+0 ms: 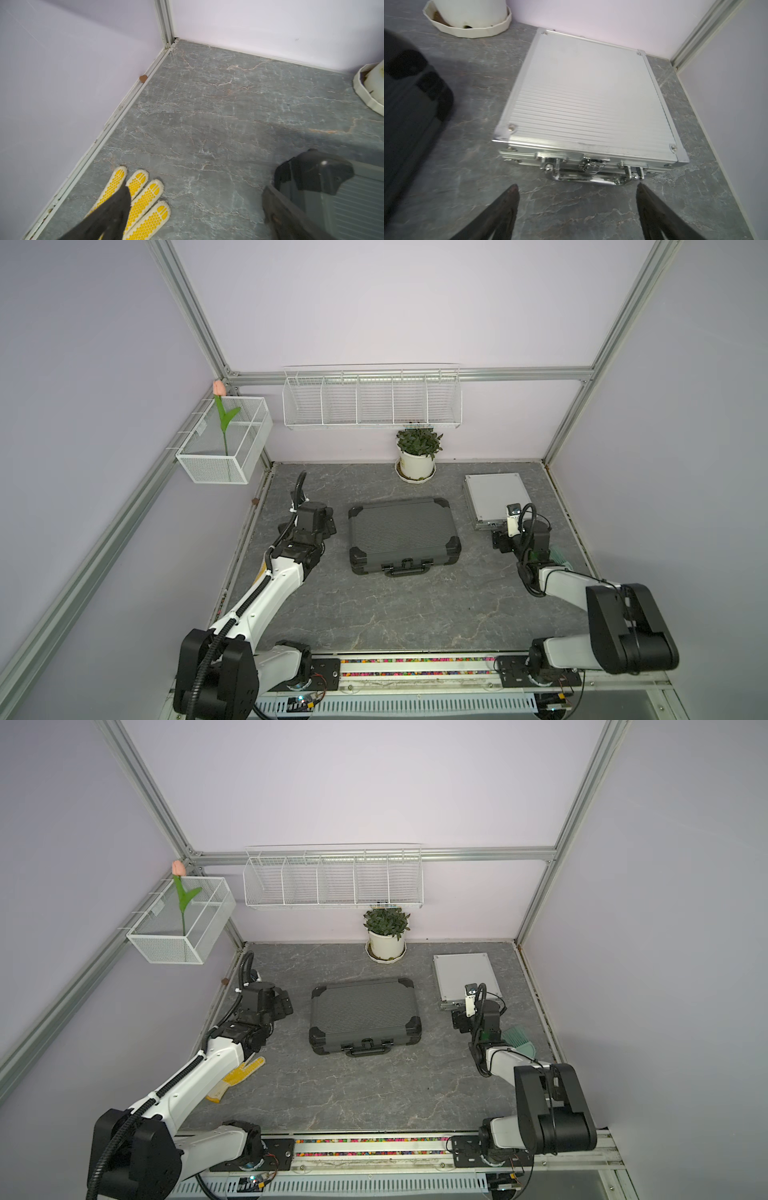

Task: Close the poker set cases
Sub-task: Reset both arms

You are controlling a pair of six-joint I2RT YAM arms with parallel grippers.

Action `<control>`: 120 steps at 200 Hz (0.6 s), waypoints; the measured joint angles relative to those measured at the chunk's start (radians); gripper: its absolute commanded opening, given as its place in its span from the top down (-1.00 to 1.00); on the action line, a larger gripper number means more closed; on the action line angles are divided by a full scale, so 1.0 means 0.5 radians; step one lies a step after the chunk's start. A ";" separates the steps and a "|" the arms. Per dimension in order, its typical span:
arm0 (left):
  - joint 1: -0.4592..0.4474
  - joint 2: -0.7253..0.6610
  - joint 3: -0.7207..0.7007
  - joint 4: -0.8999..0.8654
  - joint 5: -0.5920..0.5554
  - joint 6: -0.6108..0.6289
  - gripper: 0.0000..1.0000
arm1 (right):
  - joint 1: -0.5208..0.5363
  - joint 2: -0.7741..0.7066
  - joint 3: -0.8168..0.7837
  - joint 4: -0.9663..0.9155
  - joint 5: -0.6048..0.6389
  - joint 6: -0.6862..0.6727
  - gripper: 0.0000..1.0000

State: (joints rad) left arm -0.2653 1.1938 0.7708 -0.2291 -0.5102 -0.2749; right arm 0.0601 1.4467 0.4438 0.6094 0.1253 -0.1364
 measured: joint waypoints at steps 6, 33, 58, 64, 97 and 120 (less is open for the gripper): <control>0.011 0.000 -0.012 0.014 -0.006 0.008 -0.99 | -0.023 0.060 -0.018 0.088 0.011 0.030 -0.77; 0.043 -0.005 -0.118 0.172 -0.064 0.060 -0.99 | -0.096 0.169 -0.163 0.390 0.056 0.132 -0.77; 0.079 -0.002 -0.261 0.398 -0.114 0.107 -0.99 | -0.088 0.198 -0.226 0.552 0.063 0.154 -0.77; 0.085 0.003 -0.290 0.459 -0.130 0.122 -0.99 | -0.086 0.200 -0.224 0.577 0.065 0.156 -0.77; 0.103 0.146 -0.392 0.867 -0.177 0.225 -0.99 | -0.085 0.200 -0.201 0.640 0.078 0.170 -0.77; 0.165 0.352 -0.432 1.123 -0.175 0.254 -0.99 | -0.085 0.200 -0.201 0.650 0.079 0.171 -0.77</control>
State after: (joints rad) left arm -0.1829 1.3697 0.5549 0.3325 -0.5980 -0.1478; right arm 0.0174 1.5467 0.3431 0.9344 0.1646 -0.0509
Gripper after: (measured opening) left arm 0.996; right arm 0.885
